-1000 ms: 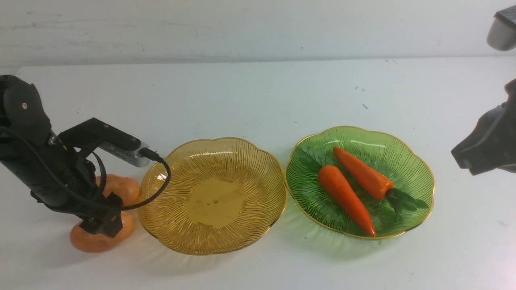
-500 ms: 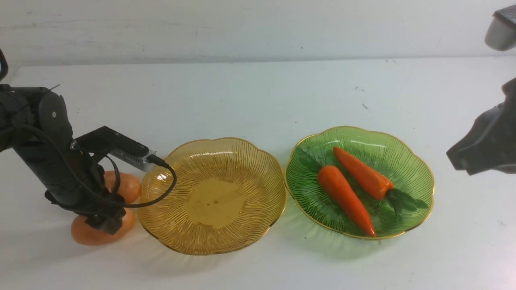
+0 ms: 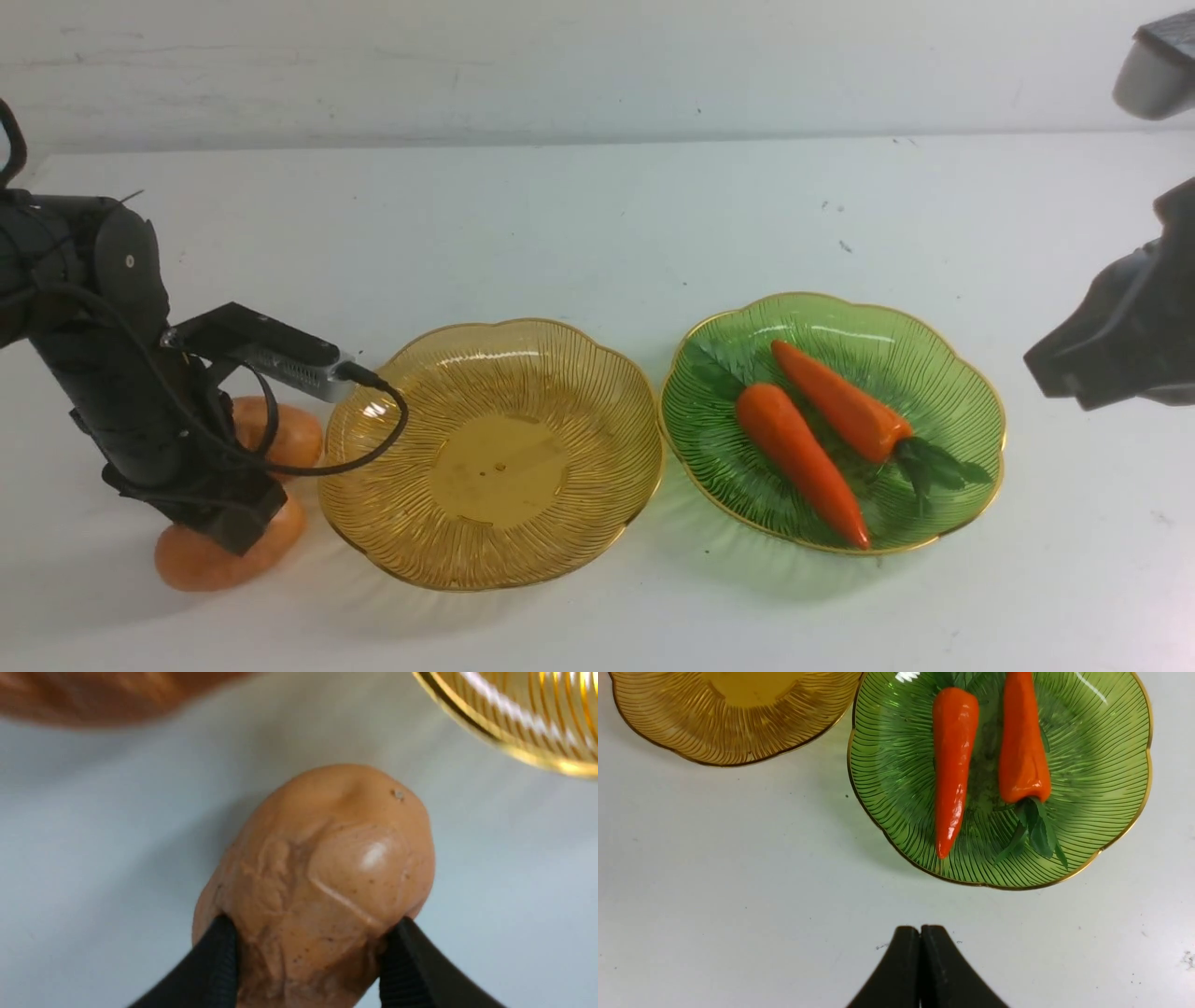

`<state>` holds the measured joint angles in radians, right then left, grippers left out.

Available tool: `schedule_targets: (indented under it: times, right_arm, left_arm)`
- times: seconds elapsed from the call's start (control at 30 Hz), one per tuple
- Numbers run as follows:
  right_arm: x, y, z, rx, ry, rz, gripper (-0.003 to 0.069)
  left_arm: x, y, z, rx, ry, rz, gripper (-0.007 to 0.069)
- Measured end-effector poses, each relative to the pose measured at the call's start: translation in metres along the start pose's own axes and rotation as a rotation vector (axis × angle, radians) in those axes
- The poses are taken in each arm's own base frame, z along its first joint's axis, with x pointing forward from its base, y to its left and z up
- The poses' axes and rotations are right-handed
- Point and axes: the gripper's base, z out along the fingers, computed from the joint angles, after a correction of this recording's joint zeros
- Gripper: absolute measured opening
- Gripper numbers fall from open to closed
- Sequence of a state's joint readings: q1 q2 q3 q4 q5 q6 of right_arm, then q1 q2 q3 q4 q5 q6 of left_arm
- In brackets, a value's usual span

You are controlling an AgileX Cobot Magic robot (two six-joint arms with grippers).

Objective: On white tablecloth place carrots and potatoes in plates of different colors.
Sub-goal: 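Put the potatoes from the left side into the left plate with the left gripper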

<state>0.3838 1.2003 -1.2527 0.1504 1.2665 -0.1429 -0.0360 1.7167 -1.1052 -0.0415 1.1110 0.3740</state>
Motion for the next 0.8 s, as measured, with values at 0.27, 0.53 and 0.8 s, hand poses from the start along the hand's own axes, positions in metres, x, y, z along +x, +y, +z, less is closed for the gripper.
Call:
schedule_targets:
  times: [0.27, 0.53, 0.8]
  right_arm:
    - [0.0, 0.002, 0.0, -0.02, -0.003, 0.008, -0.0015]
    - [-0.001, 0.003, 0.0, -0.037, -0.005, 0.016, -0.0015]
    - [-0.001, 0.004, 0.0, -0.044, -0.007, 0.019, -0.0015]
  left_arm:
    - [-0.001, -0.006, -0.062, -0.011, -0.148, -0.019, 0.0296]
    - [-0.012, -0.034, -0.126, 0.125, -0.405, -0.021, 0.0293]
    - [-0.068, -0.091, -0.078, 0.179, -0.413, 0.158, 0.0293]
